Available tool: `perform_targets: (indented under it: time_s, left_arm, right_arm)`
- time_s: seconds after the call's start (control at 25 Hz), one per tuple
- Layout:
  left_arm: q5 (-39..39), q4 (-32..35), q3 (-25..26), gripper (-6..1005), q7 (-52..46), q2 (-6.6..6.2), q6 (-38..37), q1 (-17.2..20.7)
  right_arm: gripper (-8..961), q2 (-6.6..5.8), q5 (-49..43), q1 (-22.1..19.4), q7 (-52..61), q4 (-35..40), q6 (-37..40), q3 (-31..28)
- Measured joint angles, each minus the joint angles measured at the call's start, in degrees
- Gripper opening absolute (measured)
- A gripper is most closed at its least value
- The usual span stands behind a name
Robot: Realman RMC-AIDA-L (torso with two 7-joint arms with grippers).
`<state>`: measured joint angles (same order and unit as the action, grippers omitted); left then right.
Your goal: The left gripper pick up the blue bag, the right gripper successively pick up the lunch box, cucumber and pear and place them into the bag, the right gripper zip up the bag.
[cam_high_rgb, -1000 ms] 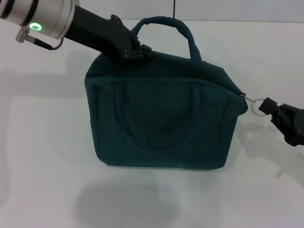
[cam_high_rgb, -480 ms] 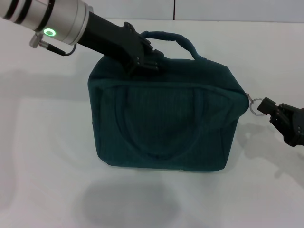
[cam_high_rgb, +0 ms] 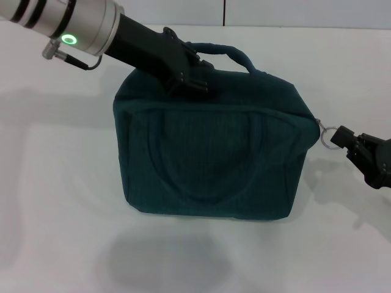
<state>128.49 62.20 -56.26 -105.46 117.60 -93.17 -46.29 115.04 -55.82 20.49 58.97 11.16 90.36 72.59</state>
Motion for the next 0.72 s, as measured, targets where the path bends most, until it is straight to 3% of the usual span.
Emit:
perform_targets:
  time_s: [0.52, 0.72]
  left_arm:
    - [-0.7, 0.0, 0.2, 212, 0.8, 0.06, 0.5, 0.4]
    - [-2.1, -0.1, 0.4, 55, 0.6, 0.04, -0.3, 0.4]
  right_arm:
    - [11, 0.0, 0.0, -0.3, 0.0, -0.2, 0.0, -0.2]
    - [11, 0.06, 0.4, -0.4, 0.0, -0.3, 1.0, -0.6]
